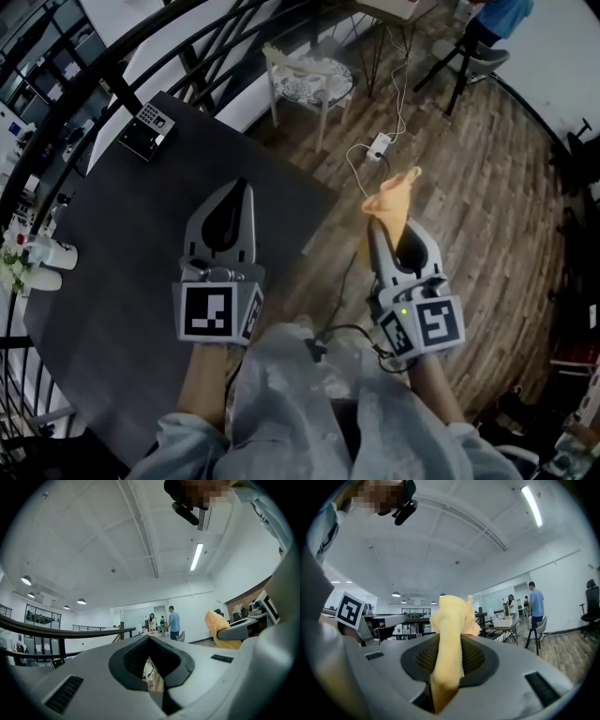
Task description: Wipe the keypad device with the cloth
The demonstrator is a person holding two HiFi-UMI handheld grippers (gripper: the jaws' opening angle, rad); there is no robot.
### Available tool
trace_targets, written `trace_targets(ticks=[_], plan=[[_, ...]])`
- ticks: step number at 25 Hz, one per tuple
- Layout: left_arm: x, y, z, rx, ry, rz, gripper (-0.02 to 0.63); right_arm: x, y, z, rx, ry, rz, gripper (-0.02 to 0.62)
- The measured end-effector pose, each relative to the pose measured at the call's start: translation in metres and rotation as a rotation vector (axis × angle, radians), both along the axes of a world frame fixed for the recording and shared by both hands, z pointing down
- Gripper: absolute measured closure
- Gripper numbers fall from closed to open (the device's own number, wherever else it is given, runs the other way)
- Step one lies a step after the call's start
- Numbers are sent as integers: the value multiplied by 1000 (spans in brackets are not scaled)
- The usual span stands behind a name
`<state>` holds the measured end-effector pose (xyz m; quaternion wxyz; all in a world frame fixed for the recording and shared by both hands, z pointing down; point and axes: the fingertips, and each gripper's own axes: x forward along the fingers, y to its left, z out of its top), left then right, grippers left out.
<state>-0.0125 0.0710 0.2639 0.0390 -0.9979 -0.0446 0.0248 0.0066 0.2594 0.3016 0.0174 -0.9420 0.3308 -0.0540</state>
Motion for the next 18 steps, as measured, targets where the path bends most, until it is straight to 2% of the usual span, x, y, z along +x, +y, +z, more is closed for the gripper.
trace_targets(ticks=[10, 18], plan=[[20, -9, 2, -5, -8, -36, 600, 25, -12, -1, 8, 5, -41, 494], [48, 1, -3, 14, -2, -89, 600, 62, -10, -1, 9, 7, -111, 494]])
